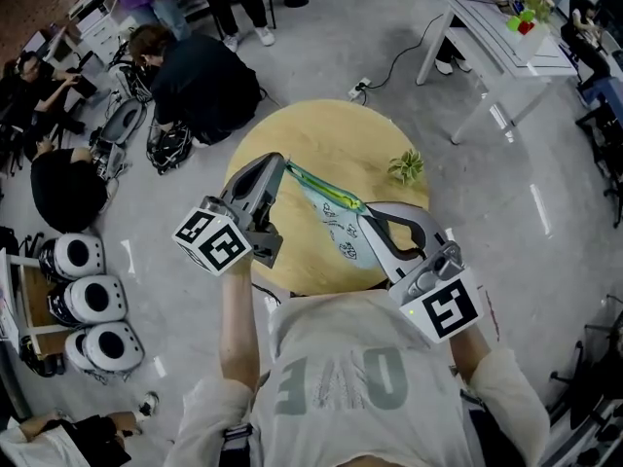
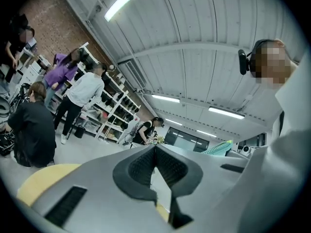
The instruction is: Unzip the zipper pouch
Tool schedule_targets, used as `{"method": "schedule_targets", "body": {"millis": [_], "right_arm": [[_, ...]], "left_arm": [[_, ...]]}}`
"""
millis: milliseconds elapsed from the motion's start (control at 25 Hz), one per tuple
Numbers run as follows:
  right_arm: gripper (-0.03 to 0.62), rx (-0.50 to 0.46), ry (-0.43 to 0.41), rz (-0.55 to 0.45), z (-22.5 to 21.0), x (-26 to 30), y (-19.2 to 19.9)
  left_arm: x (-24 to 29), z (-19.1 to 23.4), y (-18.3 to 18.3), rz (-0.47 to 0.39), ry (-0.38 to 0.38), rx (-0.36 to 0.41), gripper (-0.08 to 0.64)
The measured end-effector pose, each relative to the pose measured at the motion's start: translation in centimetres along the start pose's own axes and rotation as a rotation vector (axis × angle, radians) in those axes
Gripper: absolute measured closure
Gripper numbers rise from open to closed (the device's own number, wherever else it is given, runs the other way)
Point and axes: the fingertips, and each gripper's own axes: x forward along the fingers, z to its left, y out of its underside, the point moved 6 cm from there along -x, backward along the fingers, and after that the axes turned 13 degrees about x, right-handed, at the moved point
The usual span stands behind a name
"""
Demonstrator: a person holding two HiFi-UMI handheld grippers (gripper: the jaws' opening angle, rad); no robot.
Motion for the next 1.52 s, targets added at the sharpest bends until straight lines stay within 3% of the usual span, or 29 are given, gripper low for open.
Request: {"method": "schedule_targets", "body": {"millis": [440, 760, 920, 1080, 1320, 1400, 1520], "right_arm": [[0.56, 0.011, 0.002, 0.024, 0.2, 0.1, 0.5], [0.56, 0.051, -0.008, -0.016, -0.6, 0.4, 0.1], [0.56, 0.074, -0.011, -0.044, -1.3, 0.9, -0.1], [0.56, 0.037, 0.027, -0.041, -1.8, 1.0, 0.8], [0.56, -0.034, 0.057, -0.013, -4.0, 3.2, -0.6], [0.56, -0.092, 0.07, 0.022, -4.6, 4.3, -0.7], [0.56, -0.206, 0.09, 0.166, -5.6, 5.3, 1.2]], "left_arm": [[0.6, 0.2, 0.7, 0.006, 0.002, -0.014, 0.534], [1.0, 0.1, -0.5, -0.002, -0.039, 0.109, 0.532], [0.9, 0.3, -1.7, -0.017, -0.102, 0.159, 0.531], [0.0, -0.8, -2.5, -0.051, -0.162, 0.266, 0.531], [-0.8, -3.0, -7.5, -0.145, -0.311, 0.411, 0.534], [-1.3, -3.5, -8.5, -0.17, -0.358, 0.437, 0.534], [-1.8, -3.9, -8.4, -0.167, -0.395, 0.456, 0.534]]}}
